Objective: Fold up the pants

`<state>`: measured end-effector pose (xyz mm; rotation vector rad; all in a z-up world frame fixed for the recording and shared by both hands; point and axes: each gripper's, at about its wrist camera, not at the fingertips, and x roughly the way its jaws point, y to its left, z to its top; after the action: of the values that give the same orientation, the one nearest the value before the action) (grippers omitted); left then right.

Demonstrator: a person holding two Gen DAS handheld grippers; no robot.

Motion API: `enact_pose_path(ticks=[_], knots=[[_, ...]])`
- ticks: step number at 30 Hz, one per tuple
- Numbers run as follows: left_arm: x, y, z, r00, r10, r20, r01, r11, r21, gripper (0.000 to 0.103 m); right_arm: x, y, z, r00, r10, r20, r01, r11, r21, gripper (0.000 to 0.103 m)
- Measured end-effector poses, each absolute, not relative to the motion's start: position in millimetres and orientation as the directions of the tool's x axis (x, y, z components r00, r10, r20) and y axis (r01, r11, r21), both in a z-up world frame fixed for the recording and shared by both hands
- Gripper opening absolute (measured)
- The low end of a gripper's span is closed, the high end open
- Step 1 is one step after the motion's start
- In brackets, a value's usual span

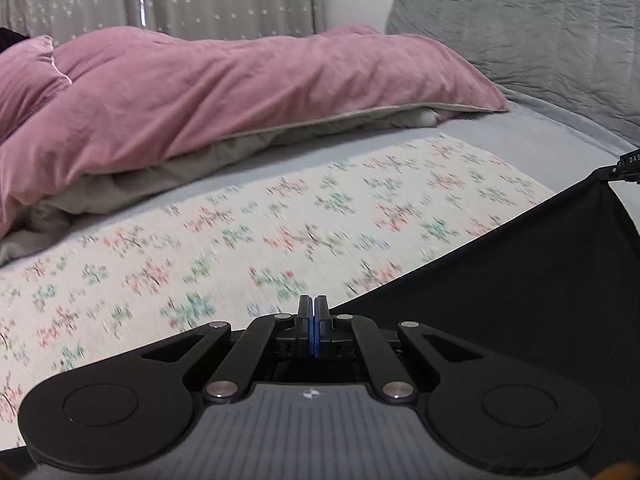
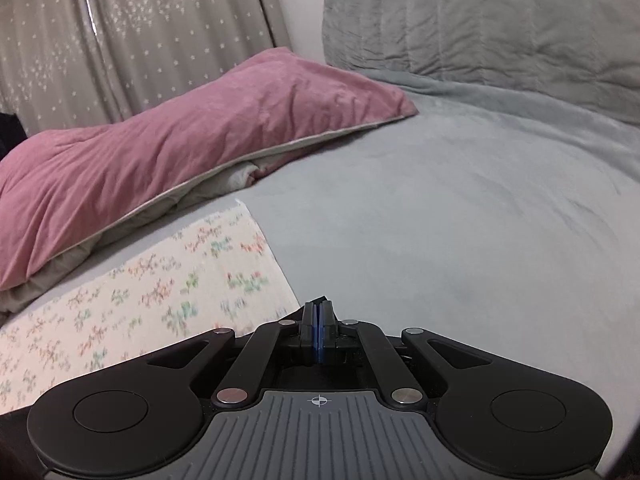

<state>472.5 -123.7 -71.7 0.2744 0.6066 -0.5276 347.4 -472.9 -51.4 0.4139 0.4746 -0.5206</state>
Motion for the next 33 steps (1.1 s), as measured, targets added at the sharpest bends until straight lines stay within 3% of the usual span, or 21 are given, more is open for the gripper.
enact_pose_path(ticks=[5,11,14,16,18,24,26,30,33], knots=[[486,-134,-76,0.74,-0.339,-0.581,0.489,0.864,0.12,0.027,394,-471,-53,0.737,-0.406,-0.541,0.563,0.812,0.157,0.0],[502,-139,-90,0.754,-0.281,-0.594,0.448,0.881,0.151,0.028,430,-471,-63,0.707,-0.41,-0.576,0.583,0.799,0.146,0.0],[508,-140,-105,0.725,-0.259,-0.638,0.446,0.883,0.149,0.032,441,-462,-70,0.648,-0.424,-0.633,0.592,0.803,0.068,0.009],[501,-134,-102,0.741,-0.265,-0.616,0.434,0.89,0.139,0.04,440,-454,-68,0.632,-0.445,-0.635,0.591,0.806,0.023,0.011],[492,-126,-94,0.742,-0.282,-0.609,0.429,0.897,0.107,0.069,431,-450,-61,0.641,-0.426,-0.638,0.573,0.819,0.029,0.024],[456,-85,-62,0.739,-0.295,-0.606,0.407,0.912,0.052,0.093,396,-431,-24,0.679,-0.396,-0.618,0.539,0.841,0.053,0.044],[443,-63,-53,0.745,-0.293,-0.599,0.39,0.92,0.035,0.094,381,-418,-11,0.704,-0.382,-0.598,0.516,0.854,0.062,0.053],[416,-2,-37,0.766,-0.254,-0.591,0.331,0.943,0.023,0.098,362,-382,10,0.733,-0.345,-0.587,0.448,0.893,0.034,0.054],[397,49,-26,0.778,-0.206,-0.593,0.278,0.96,0.031,0.099,351,-351,24,0.757,-0.318,-0.57,0.4,0.916,0.02,0.063]])
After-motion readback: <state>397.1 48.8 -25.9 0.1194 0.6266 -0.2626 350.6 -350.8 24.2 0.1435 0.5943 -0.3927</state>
